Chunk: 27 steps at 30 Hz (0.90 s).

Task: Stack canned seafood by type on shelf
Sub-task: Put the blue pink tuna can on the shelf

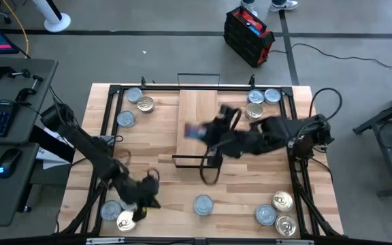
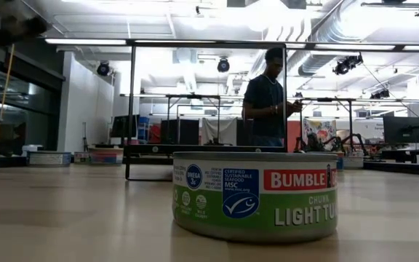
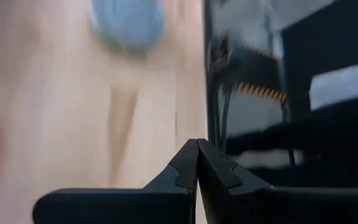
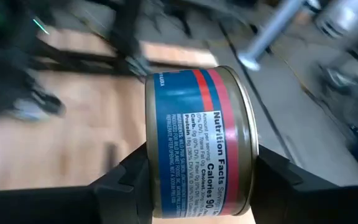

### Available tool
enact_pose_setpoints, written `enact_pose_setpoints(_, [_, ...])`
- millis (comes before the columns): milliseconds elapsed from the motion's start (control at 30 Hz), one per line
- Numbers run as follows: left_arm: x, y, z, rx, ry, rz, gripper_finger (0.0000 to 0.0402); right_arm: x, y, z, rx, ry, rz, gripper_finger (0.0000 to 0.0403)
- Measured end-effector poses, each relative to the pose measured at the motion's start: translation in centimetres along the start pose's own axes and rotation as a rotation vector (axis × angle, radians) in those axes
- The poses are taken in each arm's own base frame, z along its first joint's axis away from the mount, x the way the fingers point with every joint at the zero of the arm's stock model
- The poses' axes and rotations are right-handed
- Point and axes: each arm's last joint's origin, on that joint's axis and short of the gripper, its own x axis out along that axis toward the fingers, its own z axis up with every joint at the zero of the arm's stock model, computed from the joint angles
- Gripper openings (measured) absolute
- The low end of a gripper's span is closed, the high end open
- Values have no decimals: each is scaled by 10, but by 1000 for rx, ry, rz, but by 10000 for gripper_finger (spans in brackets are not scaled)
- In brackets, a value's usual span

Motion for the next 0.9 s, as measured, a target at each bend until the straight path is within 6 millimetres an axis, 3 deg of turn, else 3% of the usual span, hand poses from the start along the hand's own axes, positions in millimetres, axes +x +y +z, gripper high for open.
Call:
enact_pose_setpoints(200, [-67, 19, 49, 126, -353, 48, 0, 23, -34, -32, 12, 295, -126, 168])
enact_pose_setpoints(400, [-111, 36, 72, 167, -565, 88, 0, 73, -39, -86, 42, 481, -81, 168])
enact_pose_setpoints(533, [-121, 42, 78, 158, -629, 102, 0, 95, -44, -135, 85, 487, -18, 168])
enact_pose_setpoints(633, [-120, 45, 80, 155, -631, 123, 0, 106, -62, -163, 106, 471, -22, 168])
enact_pose_setpoints(900, [-122, 66, 95, 45, -733, 281, 0, 155, -124, -191, -44, 336, -49, 168])
